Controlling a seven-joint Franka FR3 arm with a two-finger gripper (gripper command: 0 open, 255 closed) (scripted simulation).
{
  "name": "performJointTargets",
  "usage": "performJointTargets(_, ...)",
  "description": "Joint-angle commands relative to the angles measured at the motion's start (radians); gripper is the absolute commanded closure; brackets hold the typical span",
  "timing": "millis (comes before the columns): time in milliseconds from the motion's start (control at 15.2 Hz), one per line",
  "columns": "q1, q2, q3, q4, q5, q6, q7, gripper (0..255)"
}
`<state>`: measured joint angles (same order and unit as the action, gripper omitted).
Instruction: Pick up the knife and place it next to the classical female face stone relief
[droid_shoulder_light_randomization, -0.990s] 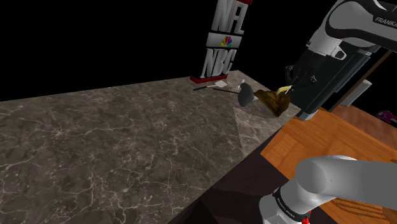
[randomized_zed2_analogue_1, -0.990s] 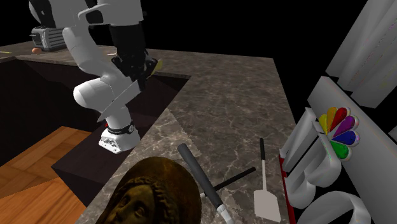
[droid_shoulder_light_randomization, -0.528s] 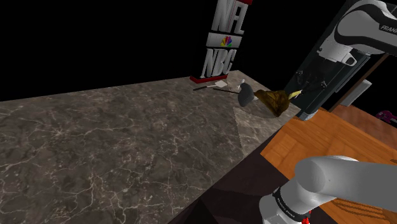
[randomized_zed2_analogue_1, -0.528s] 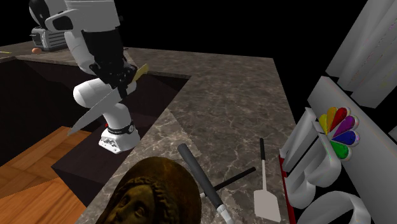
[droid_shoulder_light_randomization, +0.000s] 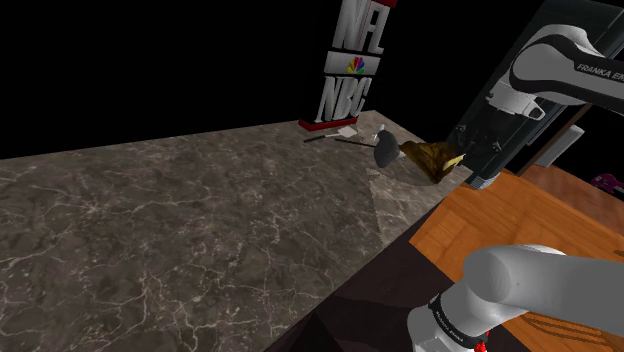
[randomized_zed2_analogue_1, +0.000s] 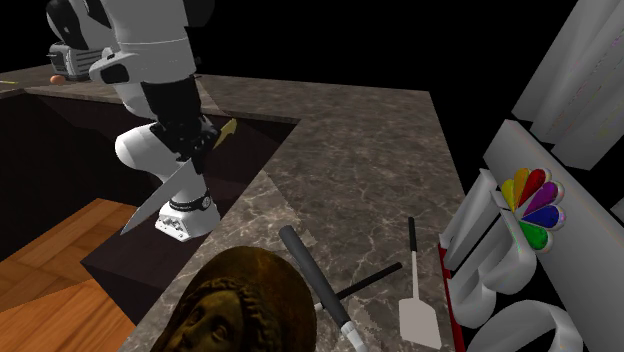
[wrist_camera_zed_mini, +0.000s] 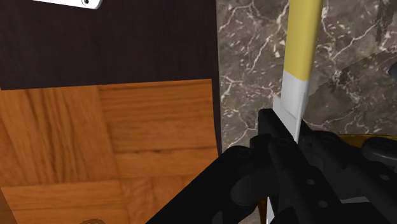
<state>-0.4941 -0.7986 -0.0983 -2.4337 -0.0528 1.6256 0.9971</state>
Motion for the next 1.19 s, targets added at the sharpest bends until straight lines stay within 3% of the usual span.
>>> performJointTargets(0,-0.001,-0.003,-0.002,-0.028,-0.001,0.025,0.0,255)
performJointTargets(1122,-0.008,-0.004,-0.017,-0.257,-0.015,0.253,-0.001,255)
